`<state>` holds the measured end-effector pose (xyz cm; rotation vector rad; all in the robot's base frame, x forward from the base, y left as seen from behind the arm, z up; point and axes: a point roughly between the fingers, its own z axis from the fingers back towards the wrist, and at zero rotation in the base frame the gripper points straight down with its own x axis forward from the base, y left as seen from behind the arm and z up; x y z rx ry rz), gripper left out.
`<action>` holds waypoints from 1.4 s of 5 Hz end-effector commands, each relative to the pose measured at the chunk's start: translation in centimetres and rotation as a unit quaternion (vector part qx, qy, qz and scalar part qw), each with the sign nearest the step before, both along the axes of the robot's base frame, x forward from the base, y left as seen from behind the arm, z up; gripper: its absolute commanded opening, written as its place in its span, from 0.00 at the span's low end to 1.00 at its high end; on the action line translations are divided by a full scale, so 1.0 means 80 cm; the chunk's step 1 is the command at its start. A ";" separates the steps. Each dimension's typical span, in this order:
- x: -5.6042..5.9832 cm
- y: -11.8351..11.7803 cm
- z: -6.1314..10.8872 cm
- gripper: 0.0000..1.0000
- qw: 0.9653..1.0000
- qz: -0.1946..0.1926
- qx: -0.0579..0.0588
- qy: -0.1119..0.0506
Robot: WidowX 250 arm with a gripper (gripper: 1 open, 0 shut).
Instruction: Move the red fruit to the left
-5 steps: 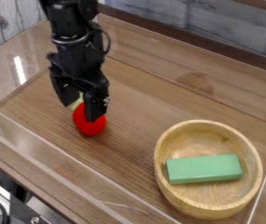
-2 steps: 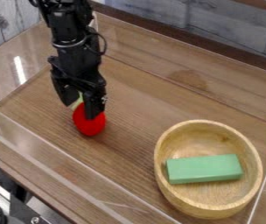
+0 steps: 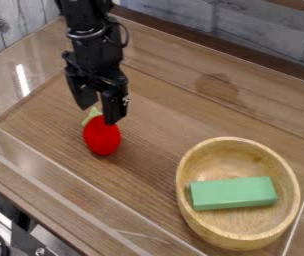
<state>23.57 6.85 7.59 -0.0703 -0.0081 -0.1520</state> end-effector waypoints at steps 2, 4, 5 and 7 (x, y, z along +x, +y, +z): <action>-0.006 0.014 0.009 1.00 0.999 0.036 0.013 -0.029; -0.004 0.013 -0.011 1.00 0.999 -0.028 0.007 -0.030; 0.004 0.009 -0.007 1.00 0.998 0.046 0.008 -0.034; 0.010 0.000 -0.016 1.00 0.995 0.094 0.009 -0.031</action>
